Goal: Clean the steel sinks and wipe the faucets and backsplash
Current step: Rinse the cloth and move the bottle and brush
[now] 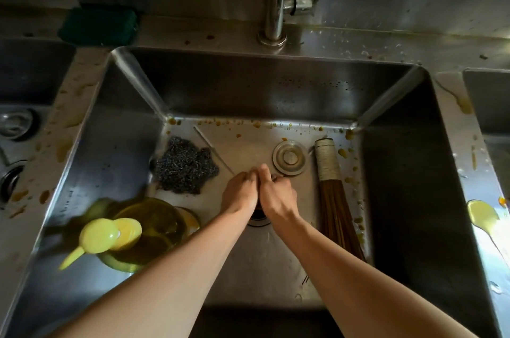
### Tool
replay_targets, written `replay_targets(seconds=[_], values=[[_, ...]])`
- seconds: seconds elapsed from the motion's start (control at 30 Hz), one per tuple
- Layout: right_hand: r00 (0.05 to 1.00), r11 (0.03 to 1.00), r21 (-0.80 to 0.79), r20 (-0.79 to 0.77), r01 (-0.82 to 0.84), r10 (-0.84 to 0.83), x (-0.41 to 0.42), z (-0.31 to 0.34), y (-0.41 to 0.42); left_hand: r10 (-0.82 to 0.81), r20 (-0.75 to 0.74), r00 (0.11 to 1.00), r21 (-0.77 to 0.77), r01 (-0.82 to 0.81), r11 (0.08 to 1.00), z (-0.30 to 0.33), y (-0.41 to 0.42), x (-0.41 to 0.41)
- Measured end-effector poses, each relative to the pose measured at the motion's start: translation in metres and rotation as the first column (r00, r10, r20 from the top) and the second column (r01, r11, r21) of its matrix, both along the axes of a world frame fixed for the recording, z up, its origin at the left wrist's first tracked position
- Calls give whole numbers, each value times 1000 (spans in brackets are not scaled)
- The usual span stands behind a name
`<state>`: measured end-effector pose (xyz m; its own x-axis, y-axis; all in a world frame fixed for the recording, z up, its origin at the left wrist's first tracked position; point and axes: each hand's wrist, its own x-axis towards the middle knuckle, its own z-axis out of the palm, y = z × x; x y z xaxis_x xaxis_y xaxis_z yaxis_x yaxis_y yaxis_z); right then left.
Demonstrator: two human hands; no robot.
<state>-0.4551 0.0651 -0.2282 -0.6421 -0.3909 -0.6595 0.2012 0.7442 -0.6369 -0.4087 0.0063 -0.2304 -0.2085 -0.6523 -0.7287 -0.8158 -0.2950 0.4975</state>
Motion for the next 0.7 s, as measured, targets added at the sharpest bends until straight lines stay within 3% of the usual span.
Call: replay_targets(seconds=[0.27, 0.47, 0.7], values=[[975, 991, 68, 184, 116, -127, -1, -42, -11, 21, 8, 1000, 25, -21, 999, -28, -1, -1], [879, 976, -18, 437, 219, -189, -1, -60, -9, 87, -24, 996, -49, -88, 995, -38, 4, 0], [849, 967, -15, 482, 254, -215, -5, -73, -13, 134, -54, 989, -68, -138, 988, -46, 5, -7]])
